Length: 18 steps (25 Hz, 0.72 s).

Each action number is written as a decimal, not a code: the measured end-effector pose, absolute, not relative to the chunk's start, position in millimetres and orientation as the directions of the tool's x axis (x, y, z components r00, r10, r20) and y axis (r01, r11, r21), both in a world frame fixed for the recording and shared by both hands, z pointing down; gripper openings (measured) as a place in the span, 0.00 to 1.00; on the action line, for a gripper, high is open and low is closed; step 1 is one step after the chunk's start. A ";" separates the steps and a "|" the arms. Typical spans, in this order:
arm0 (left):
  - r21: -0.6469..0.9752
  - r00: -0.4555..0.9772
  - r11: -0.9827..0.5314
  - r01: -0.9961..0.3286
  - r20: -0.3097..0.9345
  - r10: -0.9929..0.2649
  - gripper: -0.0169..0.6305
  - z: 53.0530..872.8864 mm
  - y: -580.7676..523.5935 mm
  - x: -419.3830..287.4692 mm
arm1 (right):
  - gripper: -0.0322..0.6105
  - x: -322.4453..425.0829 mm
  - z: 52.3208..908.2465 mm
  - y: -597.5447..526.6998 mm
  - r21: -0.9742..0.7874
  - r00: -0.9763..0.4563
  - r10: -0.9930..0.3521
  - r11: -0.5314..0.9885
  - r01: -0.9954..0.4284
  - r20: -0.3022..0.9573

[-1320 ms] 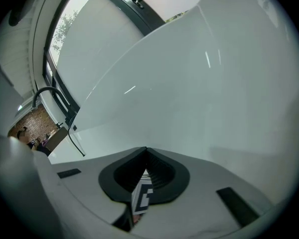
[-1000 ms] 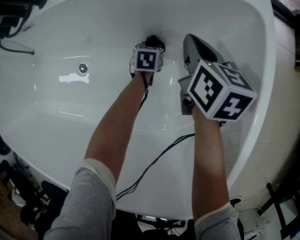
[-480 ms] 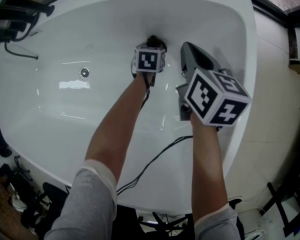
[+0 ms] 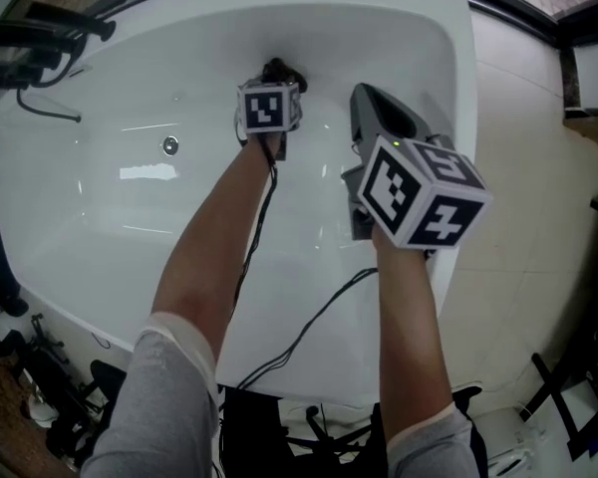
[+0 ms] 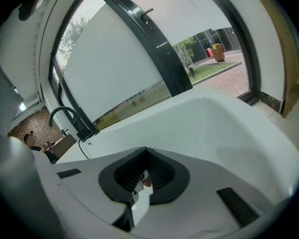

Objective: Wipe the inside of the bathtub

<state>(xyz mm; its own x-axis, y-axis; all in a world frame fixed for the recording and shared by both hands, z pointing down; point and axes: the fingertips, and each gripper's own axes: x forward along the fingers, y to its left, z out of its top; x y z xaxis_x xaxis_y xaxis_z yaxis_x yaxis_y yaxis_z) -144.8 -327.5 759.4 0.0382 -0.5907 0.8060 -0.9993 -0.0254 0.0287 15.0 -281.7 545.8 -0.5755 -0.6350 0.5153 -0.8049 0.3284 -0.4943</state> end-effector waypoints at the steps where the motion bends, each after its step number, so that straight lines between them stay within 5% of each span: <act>1: 0.027 0.029 -0.012 -1.000 0.806 -0.591 0.16 755.4 -326.6 -152.4 | 0.07 15.6 541.1 -281.3 -0.497 -0.580 -0.634 0.333 -0.802 0.511; 6: 0.033 0.044 -0.030 -0.999 0.814 -0.579 0.16 742.0 -328.4 -155.6 | 0.07 23.1 527.8 -283.8 -0.505 -0.582 -0.638 0.329 -0.798 0.504; 12: 0.104 0.181 -0.162 -0.981 0.778 -0.602 0.16 719.0 -345.4 -72.8 | 0.07 33.7 515.2 -286.9 -0.536 -0.581 -0.652 0.303 -0.788 0.486; 18: 0.047 0.119 -0.131 -0.990 0.777 -0.618 0.16 700.6 -348.3 -86.9 | 0.07 28.8 503.7 -288.7 -0.548 -0.591 -0.649 0.305 -0.779 0.479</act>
